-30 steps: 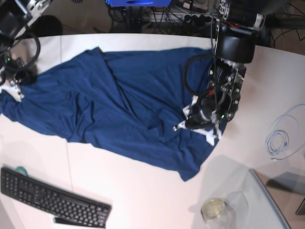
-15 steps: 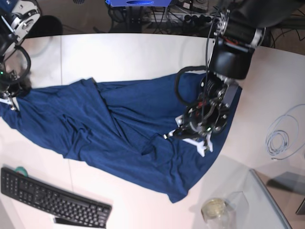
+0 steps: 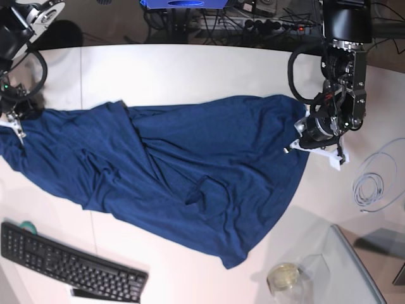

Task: Layout the t-shirt on the table in an organized manner, then fold the t-shirt properly
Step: 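Pull the grasped shirt edge with the left gripper away from the right gripper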

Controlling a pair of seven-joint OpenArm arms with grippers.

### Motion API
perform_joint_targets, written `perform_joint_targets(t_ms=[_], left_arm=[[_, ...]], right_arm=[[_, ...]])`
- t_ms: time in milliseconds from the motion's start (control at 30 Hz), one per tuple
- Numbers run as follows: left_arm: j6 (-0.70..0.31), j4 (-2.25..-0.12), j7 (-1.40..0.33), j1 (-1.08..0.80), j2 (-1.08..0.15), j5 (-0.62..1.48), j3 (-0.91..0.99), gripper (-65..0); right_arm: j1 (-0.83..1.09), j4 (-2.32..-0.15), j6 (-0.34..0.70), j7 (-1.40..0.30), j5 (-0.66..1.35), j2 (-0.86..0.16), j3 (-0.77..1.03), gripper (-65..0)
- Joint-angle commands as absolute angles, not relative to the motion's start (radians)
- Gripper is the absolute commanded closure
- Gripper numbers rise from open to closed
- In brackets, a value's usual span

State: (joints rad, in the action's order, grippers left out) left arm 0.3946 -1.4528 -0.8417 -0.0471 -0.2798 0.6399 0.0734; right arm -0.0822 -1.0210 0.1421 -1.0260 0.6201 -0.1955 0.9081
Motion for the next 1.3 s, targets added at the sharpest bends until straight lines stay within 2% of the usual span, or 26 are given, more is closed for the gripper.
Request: perform_joint_targets(t_ms=[0,200,300,367,400,667,933,1267], left_arm=[[0.395,-1.457,-0.834,-0.036,-0.288,0.645,0.077,0.0],[0.395,-1.448,-0.832,-0.058,-0.28,0.648,0.081,0.0],[0.395,-1.448,-0.831,-0.071,-0.28,0.648,0.081,-22.7],[0.395,-1.448,-0.831,-0.081,-0.28,0.647,0.081,-32.4],[0.395,-1.448,-0.831,-0.087,-0.282,0.647,0.081,-33.9],[0.395,-1.442,-0.829,-0.091,-0.278,0.647,0.163,-22.9],[0.395,-1.437,-0.829,-0.087,-0.278,0.647,0.182,-22.2],[0.392,-1.314,-0.829,-0.058,-0.275,0.647,0.18,-21.9]], right_arm=[[-0.094,-1.035,0.148,-1.026,0.633,-0.214,0.911,0.0],[-0.094,-1.035,0.148,-1.026,0.633,-0.214,0.911,0.0],[-0.088,-1.035,0.148,-1.026,0.633,-0.214,0.911,0.0],[-0.082,-1.035,0.148,-1.024,0.633,-0.214,0.911,0.0],[-0.082,-1.035,0.148,-1.024,0.633,-0.214,0.911,0.0],[-0.081,-1.033,0.148,-1.024,0.633,-0.214,0.911,0.0],[-0.081,-1.033,0.148,-1.023,0.633,-0.214,0.911,0.0],[-0.081,-1.033,0.148,-1.02,0.633,-0.196,0.911,0.0]])
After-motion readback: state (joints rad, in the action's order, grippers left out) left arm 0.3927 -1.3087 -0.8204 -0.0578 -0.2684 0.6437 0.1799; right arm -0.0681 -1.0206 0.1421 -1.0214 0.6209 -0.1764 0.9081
